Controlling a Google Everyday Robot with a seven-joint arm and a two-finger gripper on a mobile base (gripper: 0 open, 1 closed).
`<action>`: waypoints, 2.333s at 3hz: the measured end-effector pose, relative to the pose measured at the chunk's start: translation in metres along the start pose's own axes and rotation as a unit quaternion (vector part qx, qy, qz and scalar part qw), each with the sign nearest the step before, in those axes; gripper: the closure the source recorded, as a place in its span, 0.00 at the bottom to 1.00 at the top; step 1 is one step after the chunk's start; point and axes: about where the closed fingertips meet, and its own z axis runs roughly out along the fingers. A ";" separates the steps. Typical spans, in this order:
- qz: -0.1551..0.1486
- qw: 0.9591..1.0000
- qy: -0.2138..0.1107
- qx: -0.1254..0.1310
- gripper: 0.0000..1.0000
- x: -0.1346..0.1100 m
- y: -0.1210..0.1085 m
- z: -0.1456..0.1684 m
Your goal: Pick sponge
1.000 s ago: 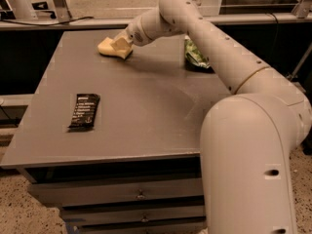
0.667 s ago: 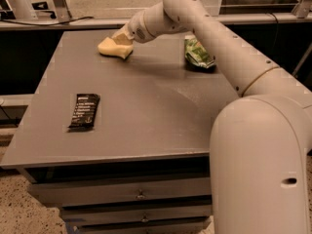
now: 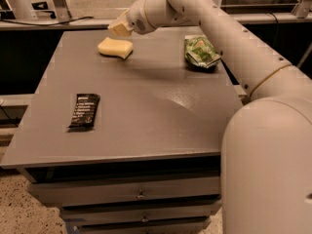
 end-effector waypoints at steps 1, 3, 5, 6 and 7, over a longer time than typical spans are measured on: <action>-0.003 1.000 0.028 0.004 0.82 0.008 -0.002 0.009; 0.016 0.997 0.074 0.004 0.36 0.043 -0.014 0.028; 0.020 0.996 0.084 0.003 0.00 0.050 -0.017 0.034; 0.021 0.996 0.085 0.002 0.00 0.051 -0.017 0.036; 0.025 0.995 0.097 -0.009 0.00 0.060 -0.014 0.050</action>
Offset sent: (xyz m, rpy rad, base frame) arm 0.0373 -0.0104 -0.0546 -0.1592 0.0835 -0.0826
